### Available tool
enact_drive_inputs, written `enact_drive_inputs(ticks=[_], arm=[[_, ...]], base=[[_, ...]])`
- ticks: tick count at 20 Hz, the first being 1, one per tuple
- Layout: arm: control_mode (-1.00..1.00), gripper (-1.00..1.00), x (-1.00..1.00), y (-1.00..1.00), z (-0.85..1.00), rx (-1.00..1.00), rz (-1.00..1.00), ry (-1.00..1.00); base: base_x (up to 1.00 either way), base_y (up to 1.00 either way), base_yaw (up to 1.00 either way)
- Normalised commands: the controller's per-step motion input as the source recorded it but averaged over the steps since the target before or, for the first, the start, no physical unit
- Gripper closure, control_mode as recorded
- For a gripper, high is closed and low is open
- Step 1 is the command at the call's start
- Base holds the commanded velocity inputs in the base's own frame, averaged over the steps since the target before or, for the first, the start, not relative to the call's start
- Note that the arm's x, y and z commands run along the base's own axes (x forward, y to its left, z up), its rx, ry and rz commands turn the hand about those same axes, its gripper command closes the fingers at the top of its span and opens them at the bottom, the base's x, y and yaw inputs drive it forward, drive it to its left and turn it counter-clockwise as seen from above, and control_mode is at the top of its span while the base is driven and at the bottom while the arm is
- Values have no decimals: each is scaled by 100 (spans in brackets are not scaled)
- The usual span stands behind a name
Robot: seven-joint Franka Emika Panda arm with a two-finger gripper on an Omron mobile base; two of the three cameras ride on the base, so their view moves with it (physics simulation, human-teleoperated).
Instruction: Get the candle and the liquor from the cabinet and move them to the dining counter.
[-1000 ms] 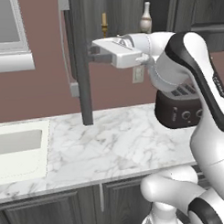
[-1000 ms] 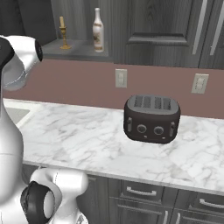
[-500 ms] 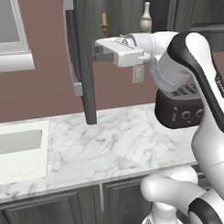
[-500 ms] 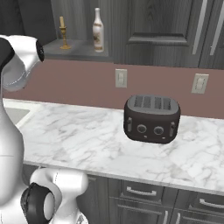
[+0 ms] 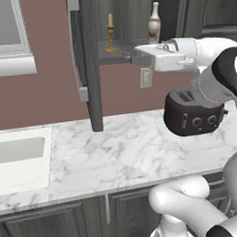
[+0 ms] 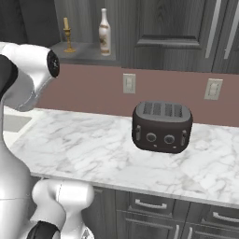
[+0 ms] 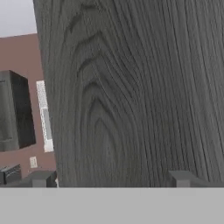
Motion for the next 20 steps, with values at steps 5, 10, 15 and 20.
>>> enact_drive_inputs(ticks=[5, 10, 15, 20], arm=[[-100, -100, -11, -52, 3, 0, -26, 16], [-100, -100, -1, -33, 5, 0, -30, 18], [-100, -100, -4, -27, 3, -4, -29, 14], [-100, -100, 0, -12, 4, -16, -17, 2]], base=[[0, 0, 0], [0, 0, 0], [0, 0, 0], [0, 0, 0]])
